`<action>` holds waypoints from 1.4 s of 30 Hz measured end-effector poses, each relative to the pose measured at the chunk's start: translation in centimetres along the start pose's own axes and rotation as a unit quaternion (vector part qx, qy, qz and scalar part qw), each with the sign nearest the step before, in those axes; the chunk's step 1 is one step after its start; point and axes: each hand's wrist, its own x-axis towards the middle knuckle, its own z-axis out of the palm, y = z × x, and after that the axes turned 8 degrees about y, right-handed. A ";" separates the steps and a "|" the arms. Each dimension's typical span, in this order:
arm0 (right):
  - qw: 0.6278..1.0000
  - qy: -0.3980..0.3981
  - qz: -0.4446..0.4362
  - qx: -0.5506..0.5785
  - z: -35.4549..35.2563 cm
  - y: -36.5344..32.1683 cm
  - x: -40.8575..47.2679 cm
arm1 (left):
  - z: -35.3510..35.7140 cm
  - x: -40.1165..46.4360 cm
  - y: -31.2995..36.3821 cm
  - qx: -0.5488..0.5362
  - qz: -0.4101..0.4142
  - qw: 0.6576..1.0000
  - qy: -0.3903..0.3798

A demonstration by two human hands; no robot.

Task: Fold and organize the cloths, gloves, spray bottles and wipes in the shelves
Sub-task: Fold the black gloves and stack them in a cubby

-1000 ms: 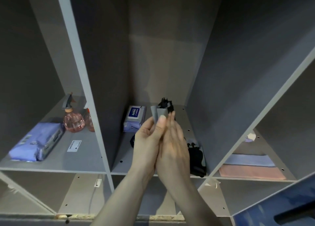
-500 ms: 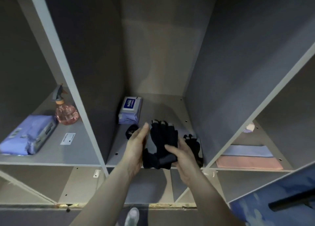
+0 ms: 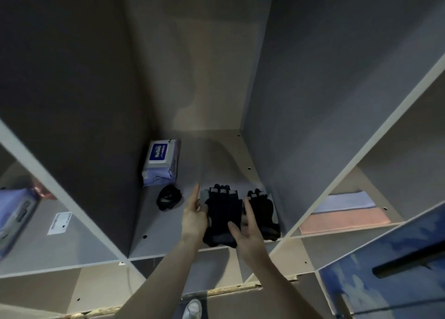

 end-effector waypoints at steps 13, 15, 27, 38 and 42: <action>0.810 -0.001 -0.217 -0.545 -4.7 4.8 2.6 | 0.4 0.0 -7.0 0.608 0.324 0.688 -0.229; 0.772 -0.062 -0.196 -0.601 -5.7 6.5 2.7 | 0.7 -0.5 -7.0 0.594 0.310 0.714 -0.202; 0.754 -0.101 -0.199 -0.618 -6.4 6.4 3.3 | 1.9 0.3 -6.8 0.414 0.325 0.842 -0.120; 0.750 -0.123 -0.106 -0.641 -4.8 4.7 2.8 | 1.0 1.1 -6.6 0.436 0.307 0.832 -0.151; 0.769 -0.098 -0.079 -0.627 -4.1 4.9 3.1 | 1.2 0.7 -6.9 0.497 0.328 0.780 -0.191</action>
